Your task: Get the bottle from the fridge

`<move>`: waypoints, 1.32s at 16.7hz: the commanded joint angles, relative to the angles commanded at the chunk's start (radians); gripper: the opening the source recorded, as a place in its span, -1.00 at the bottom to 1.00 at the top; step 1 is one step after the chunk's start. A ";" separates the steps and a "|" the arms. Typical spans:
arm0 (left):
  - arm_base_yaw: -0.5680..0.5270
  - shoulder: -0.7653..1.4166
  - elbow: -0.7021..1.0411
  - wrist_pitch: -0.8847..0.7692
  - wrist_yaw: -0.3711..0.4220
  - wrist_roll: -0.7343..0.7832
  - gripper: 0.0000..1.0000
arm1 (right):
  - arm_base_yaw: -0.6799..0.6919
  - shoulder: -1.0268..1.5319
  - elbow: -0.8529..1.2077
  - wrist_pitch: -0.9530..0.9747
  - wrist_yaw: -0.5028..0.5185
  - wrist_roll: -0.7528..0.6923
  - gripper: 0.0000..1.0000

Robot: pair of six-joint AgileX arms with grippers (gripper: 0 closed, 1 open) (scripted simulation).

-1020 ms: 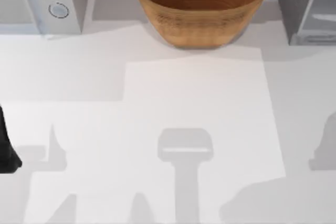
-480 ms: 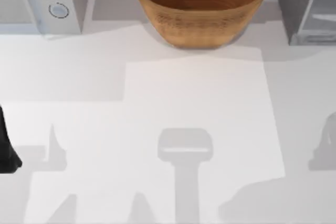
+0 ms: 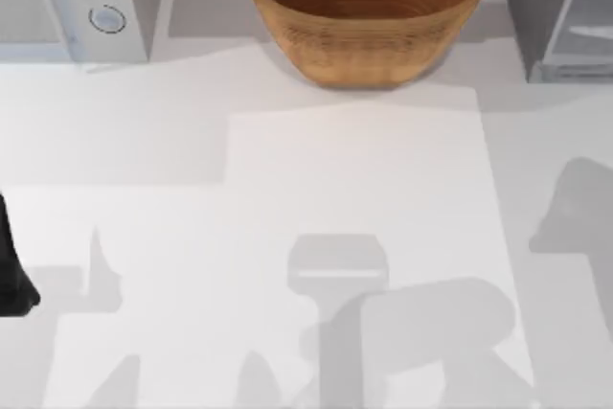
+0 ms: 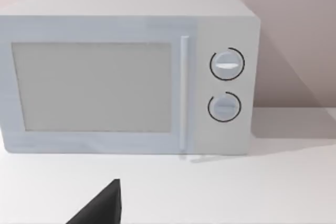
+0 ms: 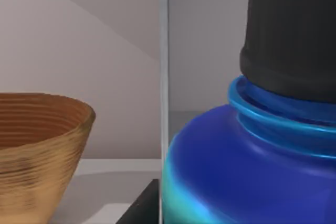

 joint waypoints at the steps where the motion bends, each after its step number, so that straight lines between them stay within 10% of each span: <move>1: 0.000 0.000 0.000 0.000 0.000 0.000 1.00 | 0.028 0.105 0.025 0.069 0.029 0.001 -1.00; 13: 0.000 0.000 0.000 0.000 0.000 0.000 1.00 | 0.328 1.183 0.290 0.820 0.347 0.011 -1.00; 22: 0.000 0.000 0.000 0.000 0.000 0.000 1.00 | 0.386 1.377 0.350 0.973 0.409 0.011 -1.00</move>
